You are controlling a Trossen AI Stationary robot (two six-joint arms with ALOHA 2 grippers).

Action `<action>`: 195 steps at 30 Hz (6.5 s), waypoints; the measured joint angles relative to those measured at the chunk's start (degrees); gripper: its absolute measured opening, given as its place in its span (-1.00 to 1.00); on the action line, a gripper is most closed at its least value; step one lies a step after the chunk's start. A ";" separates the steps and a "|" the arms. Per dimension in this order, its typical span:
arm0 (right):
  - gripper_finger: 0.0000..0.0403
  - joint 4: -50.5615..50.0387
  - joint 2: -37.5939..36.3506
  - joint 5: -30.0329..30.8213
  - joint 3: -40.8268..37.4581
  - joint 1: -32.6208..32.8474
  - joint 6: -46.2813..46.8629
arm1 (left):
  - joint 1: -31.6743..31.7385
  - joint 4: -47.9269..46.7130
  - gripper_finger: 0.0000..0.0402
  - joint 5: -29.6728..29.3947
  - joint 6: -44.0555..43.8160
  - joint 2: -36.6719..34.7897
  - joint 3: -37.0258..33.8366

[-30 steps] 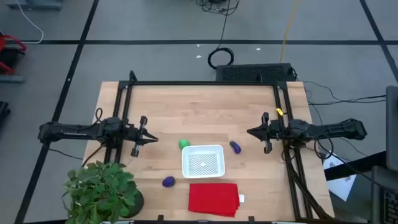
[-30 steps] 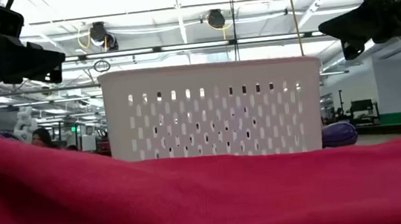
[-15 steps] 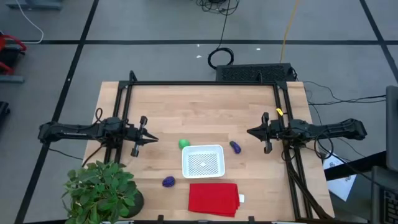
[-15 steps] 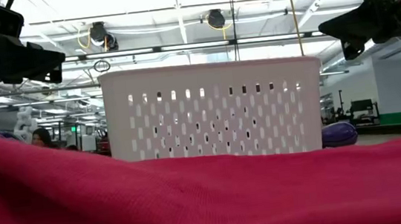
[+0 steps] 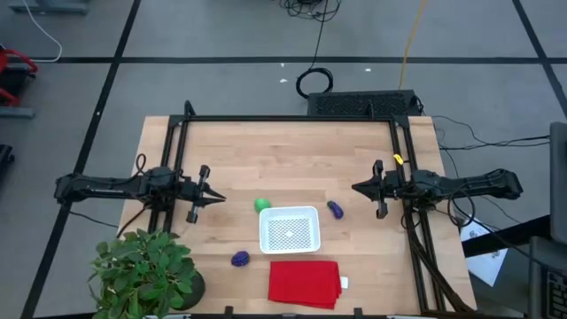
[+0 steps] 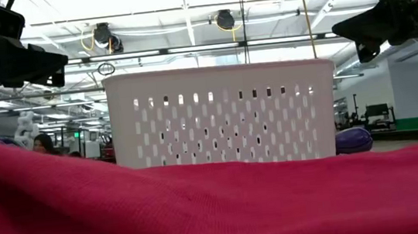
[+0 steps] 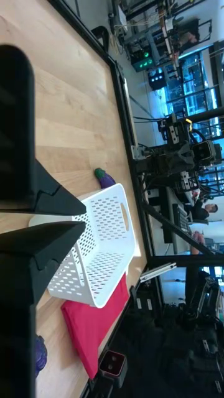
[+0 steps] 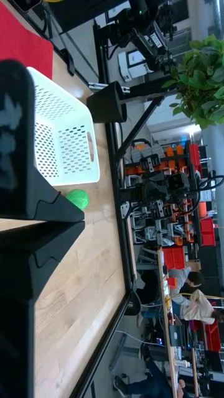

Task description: Pick and placing Produce into tupperware

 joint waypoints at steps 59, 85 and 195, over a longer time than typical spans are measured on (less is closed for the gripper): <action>-1.00 -0.01 0.01 0.00 0.01 0.00 0.00 | 0.00 0.00 -0.85 0.00 0.00 0.00 0.01; -1.00 0.09 0.01 0.22 0.00 -0.09 -15.22 | 0.00 0.00 -0.85 0.00 0.00 -0.01 0.00; -0.98 9.91 0.28 0.83 0.77 0.01 -1.48 | 0.01 7.08 -0.85 -6.49 -6.19 -0.02 0.00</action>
